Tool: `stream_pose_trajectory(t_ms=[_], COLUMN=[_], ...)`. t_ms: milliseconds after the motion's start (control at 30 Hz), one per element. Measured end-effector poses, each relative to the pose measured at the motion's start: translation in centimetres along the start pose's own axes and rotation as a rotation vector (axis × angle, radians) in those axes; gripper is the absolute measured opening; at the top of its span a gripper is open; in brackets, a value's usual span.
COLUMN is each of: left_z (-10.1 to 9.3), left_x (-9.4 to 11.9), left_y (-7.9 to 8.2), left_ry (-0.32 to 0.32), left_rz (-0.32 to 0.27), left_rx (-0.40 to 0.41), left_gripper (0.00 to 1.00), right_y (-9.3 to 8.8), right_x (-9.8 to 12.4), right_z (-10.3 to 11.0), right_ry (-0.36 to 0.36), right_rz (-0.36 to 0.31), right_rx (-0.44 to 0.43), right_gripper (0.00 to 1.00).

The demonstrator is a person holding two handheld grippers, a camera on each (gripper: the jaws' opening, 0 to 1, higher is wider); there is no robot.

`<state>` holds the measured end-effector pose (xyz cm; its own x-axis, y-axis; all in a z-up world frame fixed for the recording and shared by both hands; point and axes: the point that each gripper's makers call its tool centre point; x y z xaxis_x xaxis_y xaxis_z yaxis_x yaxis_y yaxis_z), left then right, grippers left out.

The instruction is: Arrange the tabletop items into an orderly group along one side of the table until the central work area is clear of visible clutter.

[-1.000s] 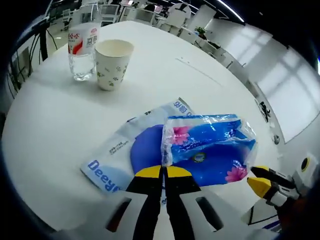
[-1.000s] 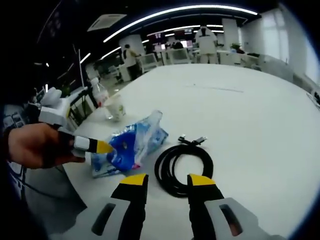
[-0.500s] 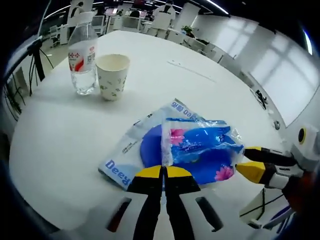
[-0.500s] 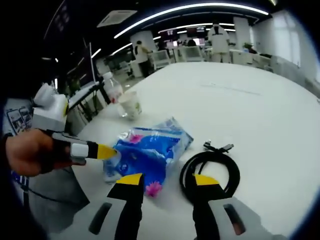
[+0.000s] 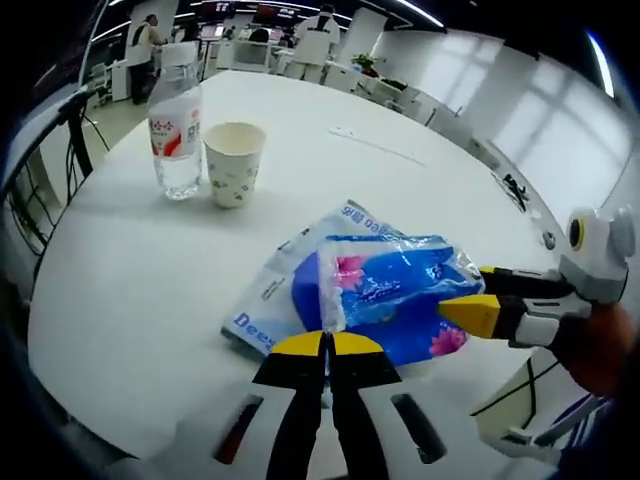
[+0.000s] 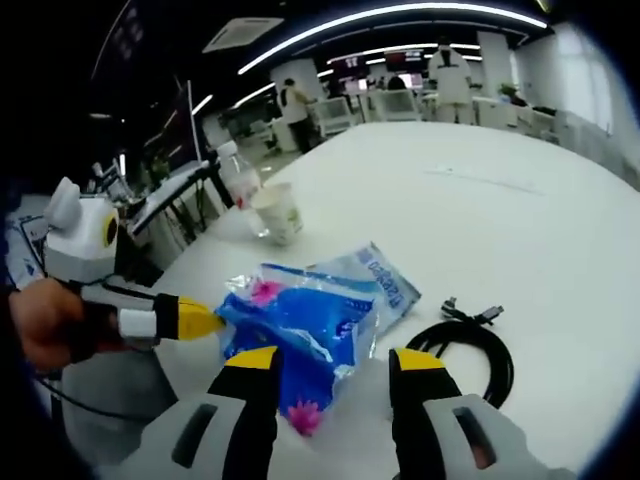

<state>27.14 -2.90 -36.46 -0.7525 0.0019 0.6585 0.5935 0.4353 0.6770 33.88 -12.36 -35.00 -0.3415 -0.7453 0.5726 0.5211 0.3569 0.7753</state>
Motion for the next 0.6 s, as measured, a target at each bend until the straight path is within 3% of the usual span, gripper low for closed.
stream_pose_trajectory(t_ms=[267, 600], left_z=[-0.6, -0.6], left_x=[0.7, 1.3], left_y=[-0.3, -0.3], left_ry=[-0.026, -0.027], left_rz=[0.0, -0.001], left_rx=[-0.033, -0.03], left_gripper=[0.0, 0.0], right_y=[-0.1, -0.2], right_x=[-0.7, -1.7], right_z=[0.5, -0.3], right_ry=[0.017, 0.001], right_rz=[0.001, 0.014], right_rx=[-0.028, -0.034], right_gripper=[0.4, 0.29])
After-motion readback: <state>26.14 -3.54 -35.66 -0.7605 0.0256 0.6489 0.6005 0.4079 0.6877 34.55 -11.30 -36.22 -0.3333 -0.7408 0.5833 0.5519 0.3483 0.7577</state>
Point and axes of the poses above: the point that each gripper's makers call its tool centre point, and the gripper's own axes: x roughly backward along the fingers, z roughly to its left, y roughly out of its top, and after that the axes turned 6 degrees about -z, right-handed
